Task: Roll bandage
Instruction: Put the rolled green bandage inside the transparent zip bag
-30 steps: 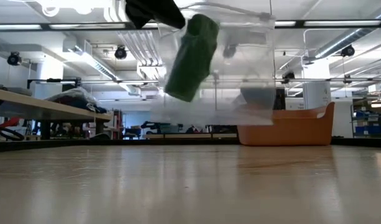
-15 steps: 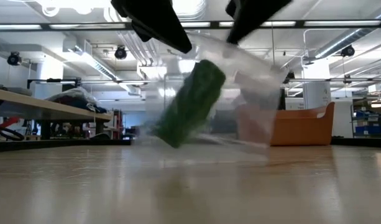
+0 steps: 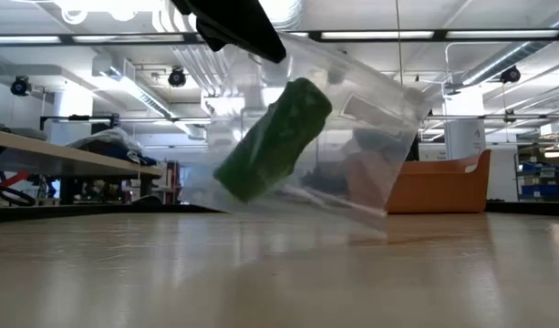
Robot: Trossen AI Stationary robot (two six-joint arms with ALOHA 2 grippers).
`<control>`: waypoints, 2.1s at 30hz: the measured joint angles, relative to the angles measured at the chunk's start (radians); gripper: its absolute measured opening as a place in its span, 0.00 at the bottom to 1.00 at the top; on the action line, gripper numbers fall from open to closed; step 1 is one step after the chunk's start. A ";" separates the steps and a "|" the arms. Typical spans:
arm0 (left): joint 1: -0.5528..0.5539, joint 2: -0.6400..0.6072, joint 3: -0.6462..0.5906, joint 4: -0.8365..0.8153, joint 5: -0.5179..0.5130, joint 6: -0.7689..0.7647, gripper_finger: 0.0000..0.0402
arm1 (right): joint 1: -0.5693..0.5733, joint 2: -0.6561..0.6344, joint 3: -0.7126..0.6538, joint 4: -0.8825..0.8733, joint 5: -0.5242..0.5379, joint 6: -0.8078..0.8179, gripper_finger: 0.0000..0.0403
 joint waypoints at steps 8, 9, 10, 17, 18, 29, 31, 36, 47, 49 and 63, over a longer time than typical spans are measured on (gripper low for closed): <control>-0.020 -0.023 0.043 0.021 -0.105 0.023 0.00 | 0.017 -0.011 -0.047 0.001 0.049 0.058 0.03; -0.024 -0.026 0.054 0.025 -0.104 0.035 0.00 | 0.013 -0.007 -0.048 -0.005 -0.003 0.067 0.03; -0.028 -0.026 0.064 0.024 -0.101 0.049 0.00 | 0.008 -0.006 -0.047 -0.014 -0.049 0.074 0.03; -0.057 -0.031 0.095 0.033 -0.100 0.079 0.00 | 0.063 -0.096 0.048 -0.076 0.086 0.057 0.03; -0.057 -0.031 0.095 0.033 -0.099 0.079 0.00 | 0.077 -0.112 0.051 -0.055 0.117 0.053 0.03; -0.073 -0.060 0.138 0.050 -0.097 0.115 0.00 | 0.095 -0.030 -0.020 -0.052 0.074 0.097 0.03; -0.079 -0.086 0.152 0.039 -0.106 0.125 0.00 | 0.094 -0.024 -0.020 -0.069 0.065 0.107 0.03; -0.090 -0.158 0.136 -0.038 -0.254 0.095 0.00 | 0.096 -0.052 -0.005 -0.109 0.105 0.116 0.03; -0.120 -0.170 0.009 0.087 0.245 0.158 0.00 | 0.096 -0.102 -0.002 -0.118 0.119 0.114 0.03; -0.120 -0.170 0.003 0.027 0.130 0.103 0.00 | 0.096 -0.102 -0.002 -0.118 0.119 0.115 0.03; -0.108 -0.188 -0.068 0.233 0.363 0.122 0.00 | 0.091 -0.102 -0.002 -0.119 0.120 0.107 0.03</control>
